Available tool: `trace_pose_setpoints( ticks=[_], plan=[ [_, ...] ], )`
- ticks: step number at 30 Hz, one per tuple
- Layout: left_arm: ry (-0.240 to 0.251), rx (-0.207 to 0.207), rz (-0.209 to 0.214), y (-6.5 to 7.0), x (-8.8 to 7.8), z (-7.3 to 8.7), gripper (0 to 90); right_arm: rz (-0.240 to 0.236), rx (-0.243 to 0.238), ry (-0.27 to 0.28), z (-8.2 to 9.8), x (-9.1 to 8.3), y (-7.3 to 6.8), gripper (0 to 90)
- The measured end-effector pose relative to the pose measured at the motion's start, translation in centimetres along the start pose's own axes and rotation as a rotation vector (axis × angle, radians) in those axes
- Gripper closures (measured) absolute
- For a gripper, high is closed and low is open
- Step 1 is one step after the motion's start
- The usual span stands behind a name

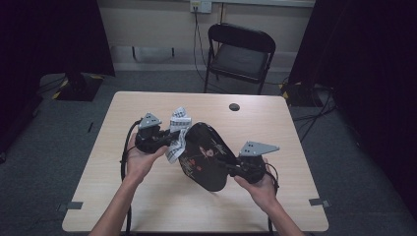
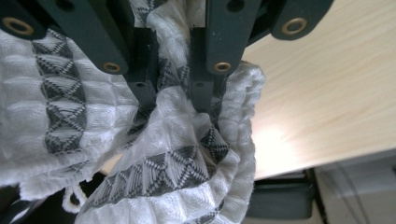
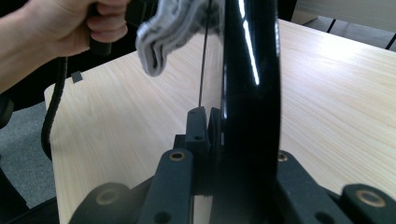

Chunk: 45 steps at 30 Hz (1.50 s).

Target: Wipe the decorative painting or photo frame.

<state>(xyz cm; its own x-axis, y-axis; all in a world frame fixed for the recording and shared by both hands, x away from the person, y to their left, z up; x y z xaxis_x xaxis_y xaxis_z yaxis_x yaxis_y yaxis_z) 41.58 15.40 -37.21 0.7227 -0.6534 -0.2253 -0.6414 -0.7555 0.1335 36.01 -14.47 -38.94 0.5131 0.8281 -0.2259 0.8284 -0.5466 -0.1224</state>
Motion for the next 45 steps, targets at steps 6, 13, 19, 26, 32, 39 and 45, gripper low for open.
trace_pose_setpoints(
  ticks=[6,13,19,26,32,39,45],
  plan=[
    [-0.021,0.014,-0.018,-0.5,0.3,0.7,77.2,0.004,-0.001,0.000,0.0,0.0,0.0,80.1],
    [-0.077,0.001,-0.046,-1.4,0.8,1.9,77.1,0.002,-0.001,0.000,0.0,0.0,0.0,80.0],
    [-0.021,-0.001,-0.026,-0.8,0.4,1.0,77.2,0.002,-0.001,0.000,0.0,0.0,0.0,80.1],
    [-0.064,0.009,-0.046,-1.5,1.0,2.1,77.2,0.002,0.001,0.001,0.0,0.0,0.0,80.1],
    [-0.074,-0.011,-0.057,-2.0,1.4,3.0,77.2,0.001,0.001,0.001,0.0,0.0,0.1,80.1],
    [-0.017,-0.026,-0.032,-1.5,0.9,2.0,77.3,-0.002,0.002,0.003,0.0,0.0,0.1,80.2],
    [-0.081,-0.027,-0.055,-2.2,1.7,3.5,77.2,0.002,0.000,0.002,0.0,0.0,0.0,80.0]
  ],
)
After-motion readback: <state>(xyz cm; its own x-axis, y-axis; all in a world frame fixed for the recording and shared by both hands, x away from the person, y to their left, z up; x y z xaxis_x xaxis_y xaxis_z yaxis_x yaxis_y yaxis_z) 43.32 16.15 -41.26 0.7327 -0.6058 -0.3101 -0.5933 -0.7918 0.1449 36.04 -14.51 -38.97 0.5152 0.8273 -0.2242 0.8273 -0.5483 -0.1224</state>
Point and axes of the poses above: each handheld gripper's, and its own axes: x roughly forward along the jaws, z roughly out of its underside, y roughly to its right, the point moved 1 cm from there along x, roughly forward along the jaws, and after that the axes turned 13 degrees about y, right-handed, at the moved point
